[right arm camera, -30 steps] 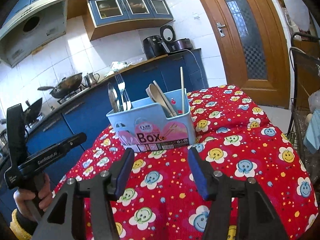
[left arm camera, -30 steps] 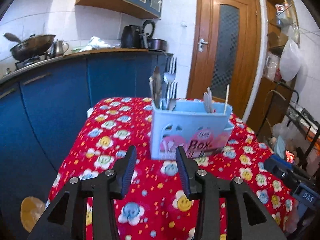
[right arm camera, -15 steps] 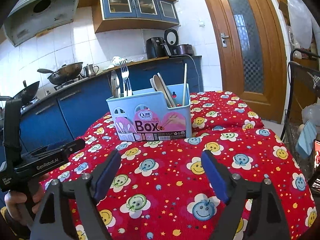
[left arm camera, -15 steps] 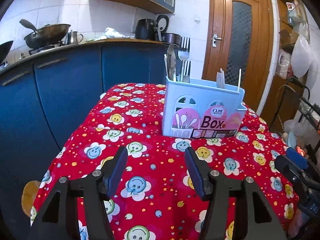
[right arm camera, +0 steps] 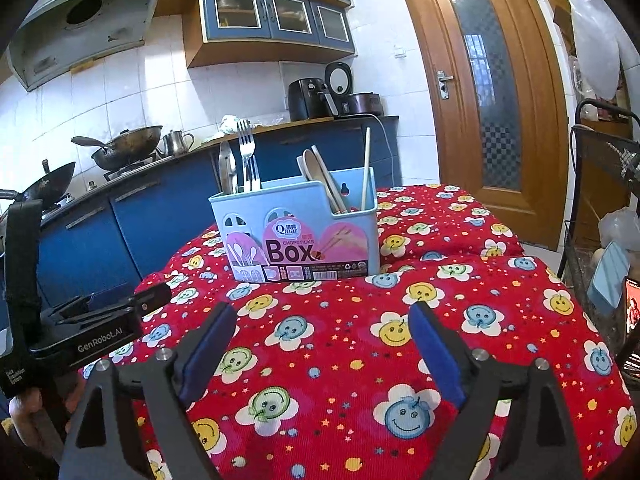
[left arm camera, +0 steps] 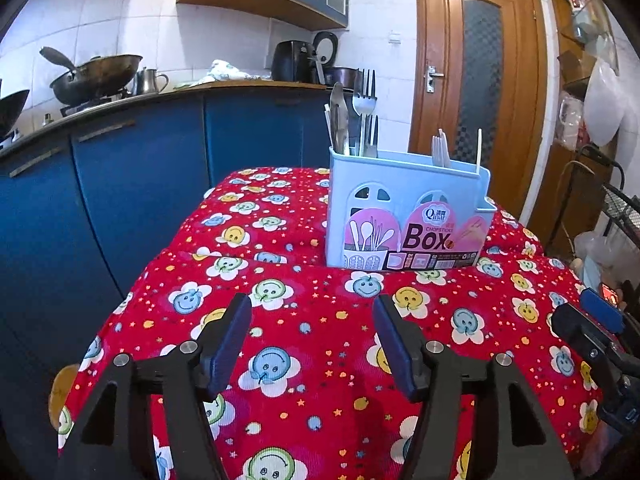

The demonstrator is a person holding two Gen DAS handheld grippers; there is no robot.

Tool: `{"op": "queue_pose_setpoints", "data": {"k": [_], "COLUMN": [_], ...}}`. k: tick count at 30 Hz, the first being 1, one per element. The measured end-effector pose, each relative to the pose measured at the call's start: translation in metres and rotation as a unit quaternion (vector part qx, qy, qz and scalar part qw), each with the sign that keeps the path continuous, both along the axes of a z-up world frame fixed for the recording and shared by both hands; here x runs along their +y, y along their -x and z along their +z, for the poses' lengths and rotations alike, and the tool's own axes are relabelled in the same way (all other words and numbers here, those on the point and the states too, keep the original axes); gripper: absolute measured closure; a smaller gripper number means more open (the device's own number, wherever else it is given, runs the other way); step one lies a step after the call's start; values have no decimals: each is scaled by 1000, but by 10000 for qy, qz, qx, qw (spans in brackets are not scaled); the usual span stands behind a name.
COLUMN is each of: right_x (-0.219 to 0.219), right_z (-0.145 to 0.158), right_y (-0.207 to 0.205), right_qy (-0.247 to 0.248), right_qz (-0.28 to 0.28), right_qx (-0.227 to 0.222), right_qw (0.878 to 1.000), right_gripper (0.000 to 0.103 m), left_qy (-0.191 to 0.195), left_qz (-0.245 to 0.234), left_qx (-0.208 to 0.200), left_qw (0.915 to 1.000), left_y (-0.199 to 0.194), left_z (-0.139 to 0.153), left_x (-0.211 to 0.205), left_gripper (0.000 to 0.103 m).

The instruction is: Organize utensils

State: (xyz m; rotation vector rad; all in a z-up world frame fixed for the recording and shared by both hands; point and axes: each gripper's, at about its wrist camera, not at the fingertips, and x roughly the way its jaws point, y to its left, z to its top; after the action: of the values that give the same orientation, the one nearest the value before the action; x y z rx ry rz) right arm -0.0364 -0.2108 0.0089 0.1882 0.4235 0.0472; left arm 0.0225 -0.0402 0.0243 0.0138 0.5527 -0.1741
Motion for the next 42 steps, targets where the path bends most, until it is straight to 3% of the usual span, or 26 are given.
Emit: {"op": "queue_pose_setpoints", "data": {"k": [42], "right_x": [-2], "right_z": [-2], "right_y": [-2], "right_qy": [-101], "right_qz": [-20], "right_qx": [68], "right_qw": [9999], "right_gripper": [13], "left_qy": [-34], "left_qz": [2], "left_qx": [-89], "left_qw": [10000], "left_y": [4], "left_z": [2], "left_x": [-3], "left_gripper": [38]}}
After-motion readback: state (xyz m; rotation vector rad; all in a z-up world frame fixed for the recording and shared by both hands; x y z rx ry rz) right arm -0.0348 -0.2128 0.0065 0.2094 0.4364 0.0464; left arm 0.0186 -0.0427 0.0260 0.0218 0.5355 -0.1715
